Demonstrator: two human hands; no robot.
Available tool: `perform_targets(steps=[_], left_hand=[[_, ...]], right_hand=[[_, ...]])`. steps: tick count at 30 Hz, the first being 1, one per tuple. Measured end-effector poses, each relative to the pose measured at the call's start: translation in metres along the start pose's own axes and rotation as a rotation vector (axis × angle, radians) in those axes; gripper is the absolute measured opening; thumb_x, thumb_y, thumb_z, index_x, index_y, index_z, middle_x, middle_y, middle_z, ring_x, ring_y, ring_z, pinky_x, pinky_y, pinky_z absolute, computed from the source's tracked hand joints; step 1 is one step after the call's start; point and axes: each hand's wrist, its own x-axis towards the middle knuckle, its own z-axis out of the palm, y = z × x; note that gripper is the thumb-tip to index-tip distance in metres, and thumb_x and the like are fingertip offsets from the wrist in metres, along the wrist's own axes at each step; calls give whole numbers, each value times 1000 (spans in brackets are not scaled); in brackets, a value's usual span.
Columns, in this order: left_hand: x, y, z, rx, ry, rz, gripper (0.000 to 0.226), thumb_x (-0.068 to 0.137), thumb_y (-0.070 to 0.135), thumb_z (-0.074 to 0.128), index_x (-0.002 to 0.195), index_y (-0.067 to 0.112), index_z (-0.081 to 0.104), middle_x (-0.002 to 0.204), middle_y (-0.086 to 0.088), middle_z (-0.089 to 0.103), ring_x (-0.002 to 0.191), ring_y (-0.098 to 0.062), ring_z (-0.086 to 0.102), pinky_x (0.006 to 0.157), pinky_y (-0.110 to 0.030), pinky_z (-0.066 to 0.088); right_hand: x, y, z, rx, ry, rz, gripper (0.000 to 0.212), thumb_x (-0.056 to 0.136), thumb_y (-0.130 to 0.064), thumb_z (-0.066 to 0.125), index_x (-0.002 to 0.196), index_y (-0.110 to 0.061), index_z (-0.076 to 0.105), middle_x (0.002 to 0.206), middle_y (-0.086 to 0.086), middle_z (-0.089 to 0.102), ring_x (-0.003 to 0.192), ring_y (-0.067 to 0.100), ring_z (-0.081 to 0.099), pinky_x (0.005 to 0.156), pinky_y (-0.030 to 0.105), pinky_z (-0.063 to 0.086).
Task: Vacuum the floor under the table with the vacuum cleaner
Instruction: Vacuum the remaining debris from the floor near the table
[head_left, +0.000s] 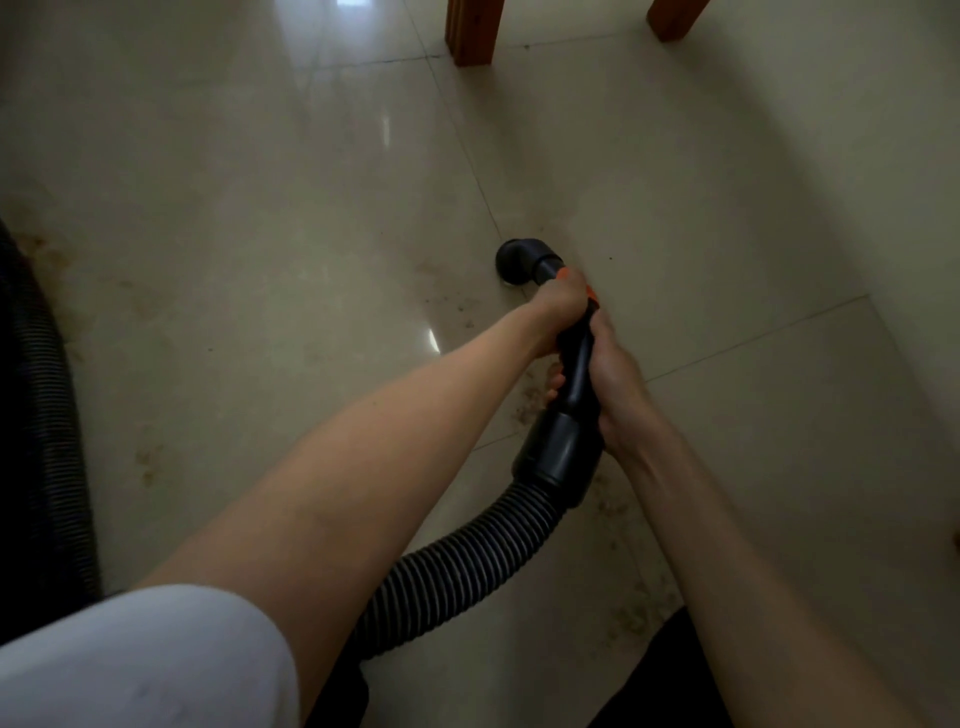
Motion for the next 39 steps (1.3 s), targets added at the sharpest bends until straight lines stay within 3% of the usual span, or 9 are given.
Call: perform_targets(steps=[4,11,13,16,19,22,30,37,39], left_hand=[[2,2,10,32,-22,-17,38,102,28,25,77,5,44,71,-8,45,62,-19,45,56,-28,38],[16,21,20,32,-28,20,39,102,31,25,112,0,48,78,-9,49,64,-18,46,60,-29,40],[23,26,20,47,-21,17,39,102,30,25,112,1,48,85,-12,51,64,-18,46,67,-28,40],[28,34,20,49,-26,-1,38,102,31,24,111,1,46,77,-11,48,64,-19,45,58,-29,38],[35,43,20,48,-49,4,43,103,31,23,121,-2,45,82,-12,49,69,-21,48,68,-30,41],[38,50,20,43,-59,-7,35,103,32,23,105,2,40,84,-12,49,69,-21,49,63,-30,42],[36,32,19,37,-33,-6,41,102,33,25,74,7,40,74,-8,47,64,-18,47,57,-27,39],[3,9,4,8,24,-21,42,102,33,24,91,2,50,75,-7,48,68,-20,49,60,-28,40],[-13,6,0,-10,39,-31,41,102,34,24,107,1,50,77,-8,48,71,-20,49,64,-30,41]], right_hand=[[2,-5,-6,36,21,20,54,101,-49,34,78,-4,52,50,4,42,28,11,42,31,16,36],[21,-21,-8,39,50,-40,51,101,-48,34,85,-4,55,53,5,47,33,12,45,36,20,38],[26,-26,-7,77,31,-19,51,101,-48,34,84,-4,54,51,4,47,32,12,44,35,19,38],[33,-31,-3,98,23,-1,54,100,-50,34,82,-4,54,43,1,46,32,11,44,36,18,38],[38,-40,3,98,40,-22,54,101,-49,34,81,-3,55,41,1,45,31,11,43,36,17,38],[42,-47,6,78,40,-43,55,101,-48,32,80,-2,55,40,1,45,30,11,43,36,18,37],[39,-37,-7,20,-14,29,53,100,-51,32,82,-5,53,43,2,45,32,12,44,34,18,38],[15,-12,-7,-19,-59,64,53,100,-52,33,81,-6,52,41,2,44,31,11,43,33,17,36],[7,-8,-5,-33,-90,72,53,100,-52,34,84,-5,54,43,2,44,30,11,42,32,16,35]])
